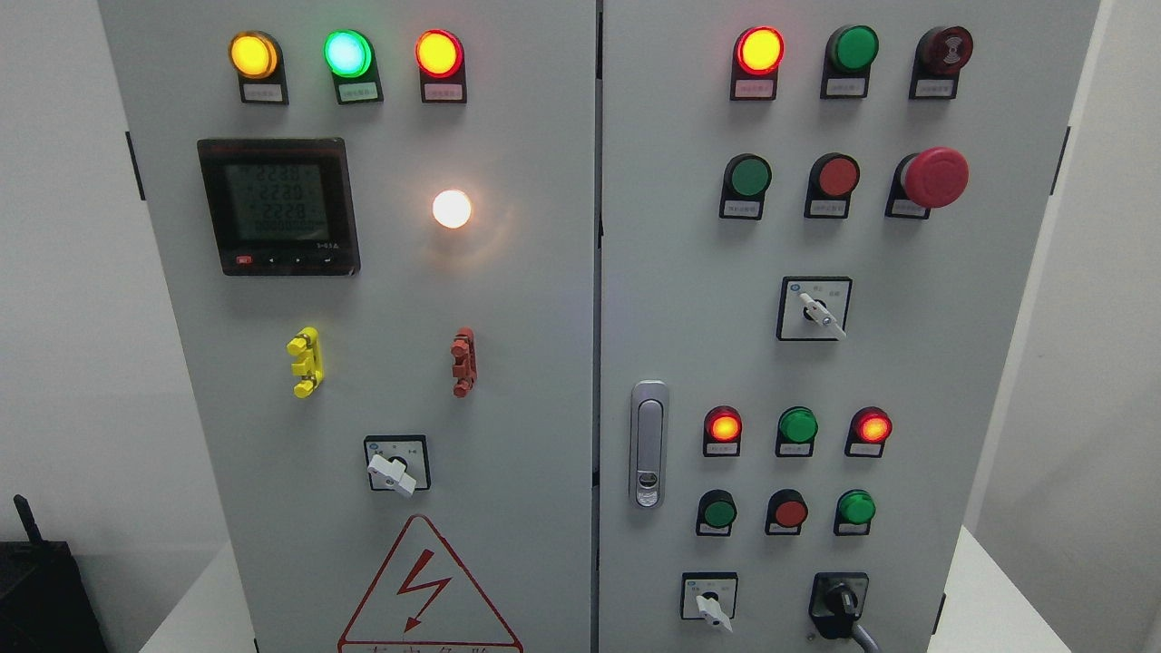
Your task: Trip black knob to open circuit
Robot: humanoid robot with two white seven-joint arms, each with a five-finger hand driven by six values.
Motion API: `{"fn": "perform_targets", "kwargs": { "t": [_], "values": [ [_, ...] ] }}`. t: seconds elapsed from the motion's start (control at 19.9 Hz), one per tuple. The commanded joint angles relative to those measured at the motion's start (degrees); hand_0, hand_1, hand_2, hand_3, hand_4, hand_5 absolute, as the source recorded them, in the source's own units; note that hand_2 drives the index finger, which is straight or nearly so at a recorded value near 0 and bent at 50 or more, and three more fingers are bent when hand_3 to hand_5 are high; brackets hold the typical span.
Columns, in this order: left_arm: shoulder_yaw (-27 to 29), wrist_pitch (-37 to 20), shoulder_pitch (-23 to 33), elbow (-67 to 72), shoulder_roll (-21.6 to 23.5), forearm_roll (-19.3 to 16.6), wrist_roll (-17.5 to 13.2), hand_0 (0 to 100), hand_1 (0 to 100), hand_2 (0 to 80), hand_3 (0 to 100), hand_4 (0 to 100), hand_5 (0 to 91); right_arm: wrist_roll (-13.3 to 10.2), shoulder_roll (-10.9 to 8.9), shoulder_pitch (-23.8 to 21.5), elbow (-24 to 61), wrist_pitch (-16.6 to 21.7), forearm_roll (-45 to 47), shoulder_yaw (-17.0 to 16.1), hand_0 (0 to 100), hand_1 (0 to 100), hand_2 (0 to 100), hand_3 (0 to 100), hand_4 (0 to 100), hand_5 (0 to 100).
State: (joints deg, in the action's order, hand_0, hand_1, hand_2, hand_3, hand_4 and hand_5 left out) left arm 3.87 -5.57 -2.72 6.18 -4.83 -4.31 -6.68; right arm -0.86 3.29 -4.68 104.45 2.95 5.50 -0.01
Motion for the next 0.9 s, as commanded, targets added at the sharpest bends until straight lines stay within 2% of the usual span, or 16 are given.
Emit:
{"fn": "perform_targets", "kwargs": {
  "t": [0.0,0.85],
  "values": [
    [0.00,0.03,0.00,-1.43,0.00,0.00,0.00,12,39,0.0,0,0,0.0,0.07,0.49,-0.32,0.58,0.04,-0.05,-1.05,0,0,8,100,100,100],
    [0.00,0.12,0.00,-1.52,0.00,0.00,0.00,12,39,0.0,0,0,0.0,0.78,0.66,-0.41,0.58,0.04,-0.05,0.27,0,0,8,100,100,100]
  ]
}}
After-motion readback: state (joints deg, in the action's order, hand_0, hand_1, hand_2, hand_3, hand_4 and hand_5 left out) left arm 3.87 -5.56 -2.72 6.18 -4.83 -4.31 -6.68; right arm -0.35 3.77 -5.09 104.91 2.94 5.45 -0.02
